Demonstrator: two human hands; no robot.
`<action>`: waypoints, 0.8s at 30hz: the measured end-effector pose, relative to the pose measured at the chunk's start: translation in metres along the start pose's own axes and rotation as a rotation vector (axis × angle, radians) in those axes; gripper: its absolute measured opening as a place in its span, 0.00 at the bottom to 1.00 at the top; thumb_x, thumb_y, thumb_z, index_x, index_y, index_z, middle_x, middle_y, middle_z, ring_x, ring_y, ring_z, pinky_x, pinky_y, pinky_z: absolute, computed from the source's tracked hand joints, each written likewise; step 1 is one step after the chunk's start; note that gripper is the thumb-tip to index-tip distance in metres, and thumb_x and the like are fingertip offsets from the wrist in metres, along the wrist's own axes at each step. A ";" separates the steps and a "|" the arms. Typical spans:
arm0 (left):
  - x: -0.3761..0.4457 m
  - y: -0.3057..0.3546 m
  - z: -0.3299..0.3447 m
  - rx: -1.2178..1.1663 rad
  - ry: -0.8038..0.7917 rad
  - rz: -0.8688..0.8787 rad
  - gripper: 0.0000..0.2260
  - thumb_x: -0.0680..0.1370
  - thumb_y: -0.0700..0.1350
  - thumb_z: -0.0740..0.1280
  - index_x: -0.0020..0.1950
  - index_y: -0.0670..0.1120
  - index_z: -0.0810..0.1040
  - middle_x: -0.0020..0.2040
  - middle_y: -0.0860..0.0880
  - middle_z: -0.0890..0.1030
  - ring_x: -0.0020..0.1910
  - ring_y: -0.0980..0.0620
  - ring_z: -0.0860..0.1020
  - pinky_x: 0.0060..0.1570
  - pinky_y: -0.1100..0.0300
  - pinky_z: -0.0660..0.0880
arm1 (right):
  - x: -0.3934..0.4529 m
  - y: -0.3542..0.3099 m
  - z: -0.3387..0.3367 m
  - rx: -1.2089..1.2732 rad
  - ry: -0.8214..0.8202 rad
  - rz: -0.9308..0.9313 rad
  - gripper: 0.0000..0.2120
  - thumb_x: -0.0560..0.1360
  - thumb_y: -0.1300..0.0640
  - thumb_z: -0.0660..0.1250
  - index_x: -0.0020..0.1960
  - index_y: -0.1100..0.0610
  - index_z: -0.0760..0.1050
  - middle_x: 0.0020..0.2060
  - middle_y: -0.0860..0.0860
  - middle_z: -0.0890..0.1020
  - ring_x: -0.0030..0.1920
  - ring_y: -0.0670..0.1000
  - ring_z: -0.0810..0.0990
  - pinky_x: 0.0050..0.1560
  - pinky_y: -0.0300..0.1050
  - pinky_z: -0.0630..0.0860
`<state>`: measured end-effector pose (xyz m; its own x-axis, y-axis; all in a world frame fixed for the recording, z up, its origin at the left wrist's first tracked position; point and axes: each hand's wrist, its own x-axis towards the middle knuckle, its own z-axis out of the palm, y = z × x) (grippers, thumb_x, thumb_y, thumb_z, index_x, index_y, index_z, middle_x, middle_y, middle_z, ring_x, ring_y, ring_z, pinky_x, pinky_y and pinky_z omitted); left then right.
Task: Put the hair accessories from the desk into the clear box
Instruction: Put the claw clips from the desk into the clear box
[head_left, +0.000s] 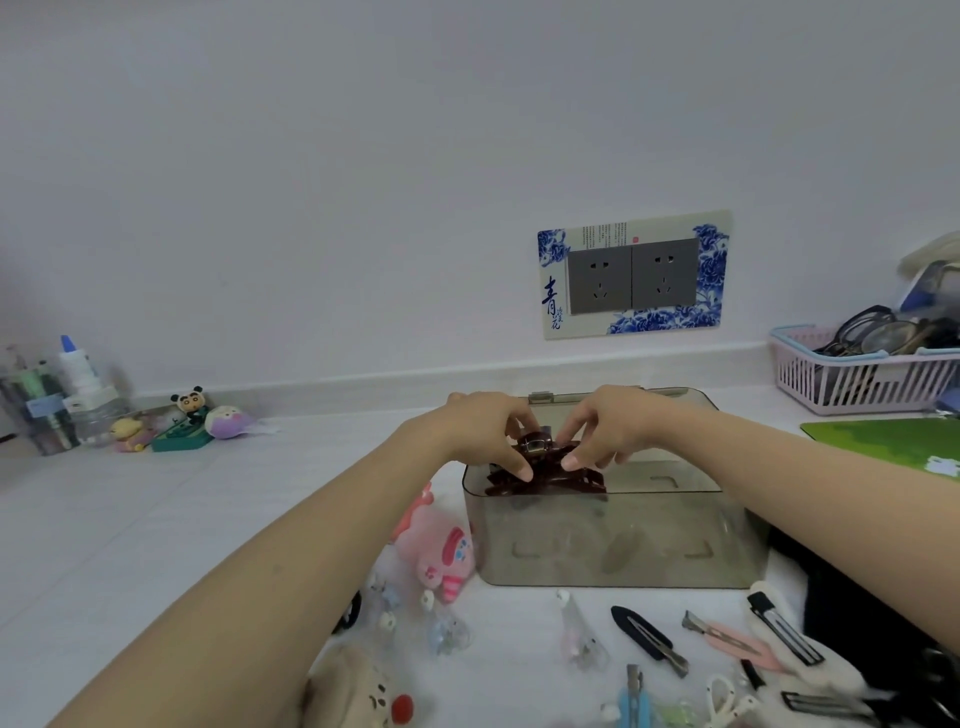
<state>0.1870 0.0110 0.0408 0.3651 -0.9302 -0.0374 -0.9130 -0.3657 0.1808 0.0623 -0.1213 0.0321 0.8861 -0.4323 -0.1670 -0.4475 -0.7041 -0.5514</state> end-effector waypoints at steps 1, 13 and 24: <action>-0.004 0.001 -0.001 -0.005 0.008 -0.004 0.25 0.69 0.53 0.74 0.64 0.53 0.73 0.61 0.52 0.78 0.62 0.51 0.74 0.64 0.54 0.64 | -0.003 -0.002 -0.002 -0.004 0.006 -0.005 0.18 0.68 0.53 0.74 0.58 0.52 0.78 0.45 0.51 0.83 0.39 0.47 0.81 0.39 0.37 0.77; -0.096 0.057 -0.004 -0.309 0.338 0.110 0.10 0.74 0.49 0.69 0.55 0.52 0.80 0.54 0.54 0.81 0.54 0.56 0.78 0.64 0.54 0.70 | -0.118 -0.012 0.001 0.016 0.428 -0.239 0.11 0.67 0.49 0.73 0.50 0.46 0.80 0.44 0.47 0.82 0.44 0.45 0.80 0.48 0.40 0.75; -0.153 0.150 0.070 -0.279 0.191 0.212 0.13 0.75 0.54 0.66 0.57 0.52 0.79 0.57 0.54 0.78 0.56 0.55 0.76 0.64 0.49 0.68 | -0.226 0.059 0.053 -0.208 0.589 -0.130 0.10 0.71 0.46 0.68 0.51 0.44 0.80 0.50 0.43 0.81 0.55 0.49 0.76 0.59 0.51 0.70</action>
<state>-0.0188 0.0964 0.0049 0.2254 -0.9519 0.2077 -0.8968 -0.1194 0.4260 -0.1584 -0.0351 -0.0062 0.7461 -0.5317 0.4008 -0.4074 -0.8407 -0.3567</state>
